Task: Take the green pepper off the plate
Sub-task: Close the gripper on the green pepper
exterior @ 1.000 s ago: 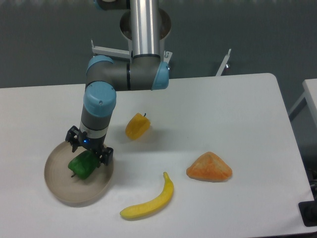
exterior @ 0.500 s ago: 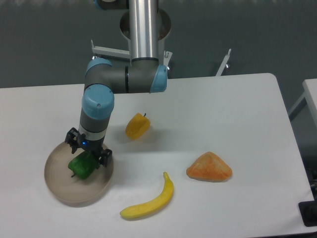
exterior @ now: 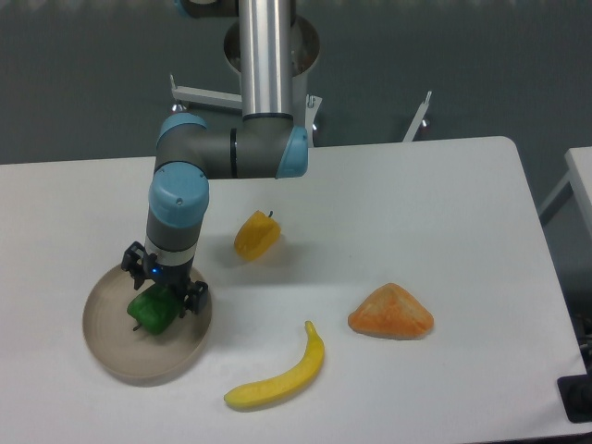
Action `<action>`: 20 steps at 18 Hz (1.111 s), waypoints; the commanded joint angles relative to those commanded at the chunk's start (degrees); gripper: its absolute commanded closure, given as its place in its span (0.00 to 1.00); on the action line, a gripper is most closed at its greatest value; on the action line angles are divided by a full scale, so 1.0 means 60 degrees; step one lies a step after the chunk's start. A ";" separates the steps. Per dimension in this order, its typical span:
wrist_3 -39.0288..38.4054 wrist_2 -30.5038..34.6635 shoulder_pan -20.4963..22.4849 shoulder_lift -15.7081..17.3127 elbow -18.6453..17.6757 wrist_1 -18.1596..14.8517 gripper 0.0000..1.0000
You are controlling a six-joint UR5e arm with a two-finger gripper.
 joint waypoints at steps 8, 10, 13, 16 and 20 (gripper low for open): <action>0.0044 -0.0015 -0.0015 -0.0015 -0.0015 0.0000 0.27; 0.0044 -0.0015 -0.0015 -0.0015 0.0000 0.0000 0.30; 0.0073 -0.0015 -0.0015 0.0015 0.0015 -0.0015 0.37; 0.0103 -0.0015 0.0000 0.0029 0.0044 -0.0015 0.42; 0.0103 -0.0015 0.0000 0.0058 0.0161 -0.0015 0.43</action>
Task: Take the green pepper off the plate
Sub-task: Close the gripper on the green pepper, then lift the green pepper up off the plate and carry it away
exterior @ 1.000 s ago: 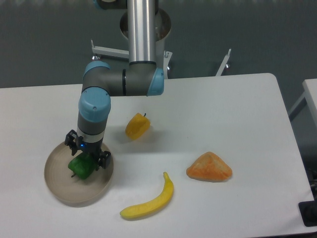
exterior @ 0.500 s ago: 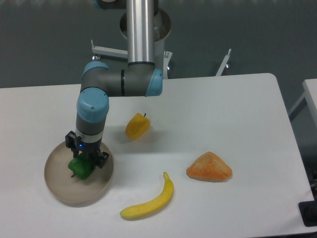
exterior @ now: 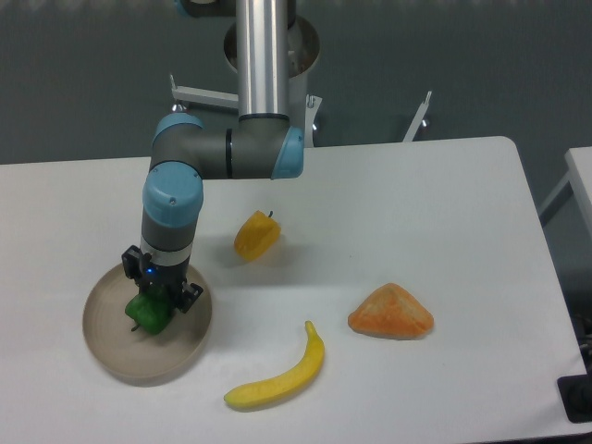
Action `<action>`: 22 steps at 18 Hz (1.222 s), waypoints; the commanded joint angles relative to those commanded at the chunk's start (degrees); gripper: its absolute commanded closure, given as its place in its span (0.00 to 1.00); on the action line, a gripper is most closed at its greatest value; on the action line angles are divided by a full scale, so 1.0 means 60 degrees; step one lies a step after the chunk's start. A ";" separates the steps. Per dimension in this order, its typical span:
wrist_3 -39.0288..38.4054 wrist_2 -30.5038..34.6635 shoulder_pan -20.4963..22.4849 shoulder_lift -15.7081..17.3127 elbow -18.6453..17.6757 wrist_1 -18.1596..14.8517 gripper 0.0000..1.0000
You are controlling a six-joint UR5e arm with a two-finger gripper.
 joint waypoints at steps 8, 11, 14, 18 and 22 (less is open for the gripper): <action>0.0964 0.0029 0.0555 0.0483 0.0147 -0.0117 0.45; 0.1813 0.0029 0.1082 0.0761 0.0074 -0.0132 0.45; 0.2999 0.0029 0.1887 0.1083 0.0030 -0.0336 0.45; 0.4581 0.0131 0.2869 0.1216 0.0205 -0.1141 0.45; 0.5535 0.0424 0.3588 0.1216 0.0235 -0.1172 0.45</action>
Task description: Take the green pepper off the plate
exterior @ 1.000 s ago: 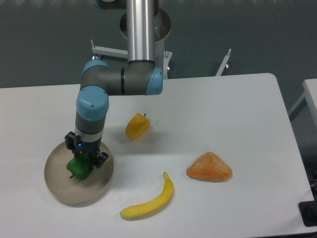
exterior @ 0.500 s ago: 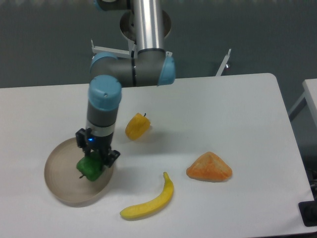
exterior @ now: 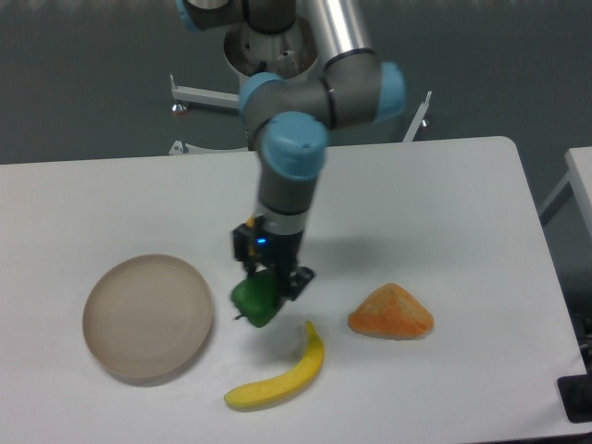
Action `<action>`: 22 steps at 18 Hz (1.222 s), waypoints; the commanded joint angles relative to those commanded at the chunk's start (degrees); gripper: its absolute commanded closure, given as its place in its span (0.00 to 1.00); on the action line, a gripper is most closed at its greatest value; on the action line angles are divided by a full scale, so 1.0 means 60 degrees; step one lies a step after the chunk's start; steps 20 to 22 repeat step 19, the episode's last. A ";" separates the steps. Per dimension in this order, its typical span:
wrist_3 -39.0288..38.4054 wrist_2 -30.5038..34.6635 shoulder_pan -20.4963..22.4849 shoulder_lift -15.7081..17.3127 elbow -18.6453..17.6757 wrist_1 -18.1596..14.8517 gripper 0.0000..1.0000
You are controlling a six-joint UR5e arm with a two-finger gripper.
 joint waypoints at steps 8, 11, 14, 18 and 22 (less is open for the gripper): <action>0.0588 0.1216 0.0294 -0.0088 0.0029 0.0088 0.45; 0.0573 0.1260 0.0309 -0.0088 0.0015 0.0103 0.45; 0.0587 0.1246 0.0353 -0.0132 0.0131 0.0132 0.45; 0.0558 0.1260 0.0353 -0.0263 0.0293 0.0117 0.45; 0.0529 0.1260 0.0353 -0.0278 0.0278 0.0132 0.45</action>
